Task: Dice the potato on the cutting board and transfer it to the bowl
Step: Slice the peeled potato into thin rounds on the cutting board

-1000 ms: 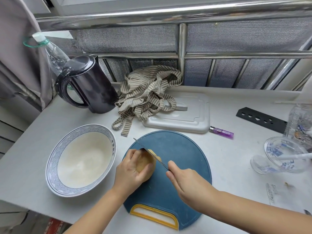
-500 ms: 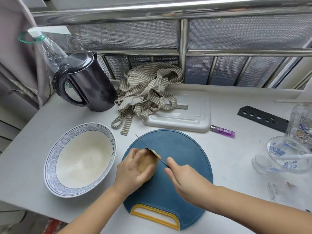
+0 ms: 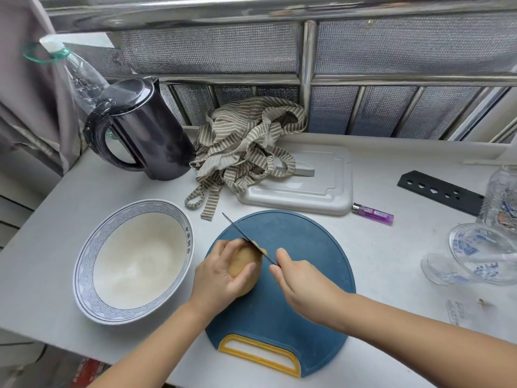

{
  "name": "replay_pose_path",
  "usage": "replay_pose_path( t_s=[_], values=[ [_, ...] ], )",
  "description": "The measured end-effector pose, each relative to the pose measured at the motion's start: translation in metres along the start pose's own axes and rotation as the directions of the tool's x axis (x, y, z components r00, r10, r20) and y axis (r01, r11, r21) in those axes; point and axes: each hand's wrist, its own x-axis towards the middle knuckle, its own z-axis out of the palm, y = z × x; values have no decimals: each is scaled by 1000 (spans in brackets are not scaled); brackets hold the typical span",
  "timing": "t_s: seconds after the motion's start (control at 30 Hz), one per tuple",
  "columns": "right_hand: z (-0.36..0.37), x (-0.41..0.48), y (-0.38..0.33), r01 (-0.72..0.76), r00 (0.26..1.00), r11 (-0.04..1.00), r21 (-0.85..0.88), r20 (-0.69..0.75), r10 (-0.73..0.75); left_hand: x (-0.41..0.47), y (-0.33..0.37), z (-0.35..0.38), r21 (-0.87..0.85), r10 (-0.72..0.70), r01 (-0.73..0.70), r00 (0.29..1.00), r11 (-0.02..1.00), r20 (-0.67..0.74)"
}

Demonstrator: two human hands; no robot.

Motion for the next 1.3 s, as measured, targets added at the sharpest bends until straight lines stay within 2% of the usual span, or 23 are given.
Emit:
replay_pose_path(
  t_s=[0.17, 0.3, 0.7, 1.3],
  values=[
    [-1, -1, -1, -1, 1000, 1000, 13, -7, 1, 1, -1, -1, -1, -16, 16, 999, 1000, 30],
    [1, -17, 6, -17, 1000, 1000, 15, -3, 17, 5, -5, -2, -75, -57, 60, 997, 995, 45],
    [2, -22, 7, -31, 999, 999, 21, 4, 31, 5, -4, 0, -20, -18, 19, 998, 1000, 56],
    [-15, -5, -5, -77, 995, 997, -6, 62, 77, 12, -6, 1, -16, -80, 82, 994, 997, 80]
  ],
)
